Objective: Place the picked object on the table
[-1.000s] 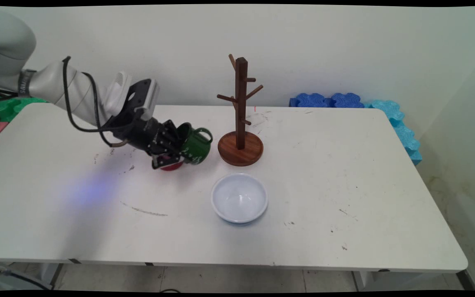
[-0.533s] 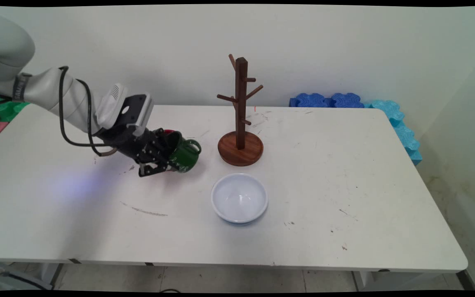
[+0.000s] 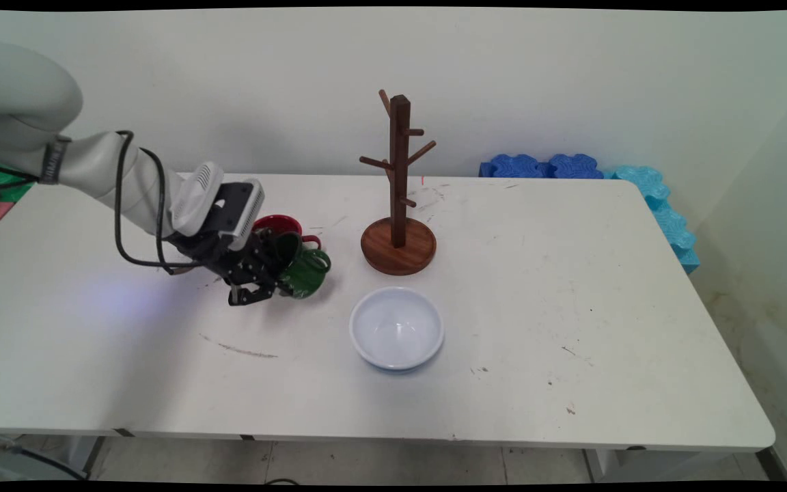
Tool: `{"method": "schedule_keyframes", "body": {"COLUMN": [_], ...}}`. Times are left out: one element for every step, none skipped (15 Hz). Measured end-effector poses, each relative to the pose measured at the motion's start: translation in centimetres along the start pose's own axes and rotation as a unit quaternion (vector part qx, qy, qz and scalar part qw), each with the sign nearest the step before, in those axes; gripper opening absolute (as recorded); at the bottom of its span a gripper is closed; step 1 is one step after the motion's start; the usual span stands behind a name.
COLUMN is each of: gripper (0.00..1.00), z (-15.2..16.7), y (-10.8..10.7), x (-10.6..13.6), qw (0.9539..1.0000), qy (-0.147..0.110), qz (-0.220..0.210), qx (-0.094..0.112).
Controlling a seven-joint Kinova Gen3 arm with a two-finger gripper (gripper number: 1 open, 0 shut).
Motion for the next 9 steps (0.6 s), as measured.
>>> {"method": "schedule_keyframes", "body": {"gripper": [0.00,0.00,0.00,0.00,0.00,0.00,0.00,0.00,0.00], "z": [0.2,0.5,0.6,0.9,1.2,1.4,1.6,1.7,1.9], "y": [0.0,0.0,0.1,0.1,0.1,0.1,0.1,0.1,0.2], "x": [0.0,0.1,0.1,0.1,0.2,0.2,0.3,0.3,0.3], "qw": [1.0000,1.0000,0.9999,0.9999,0.9998,0.9997,0.9996,0.9996,0.9995], "qy": [-0.002,-0.005,-0.007,-0.010,-0.013,-0.016,-0.018,-0.019,-0.021], "qz": [0.002,0.006,0.008,0.011,0.015,0.018,0.020,0.022,0.024], "qx": [-0.001,-0.001,-0.001,-0.002,-0.003,-0.003,-0.004,-0.004,-0.004]}}
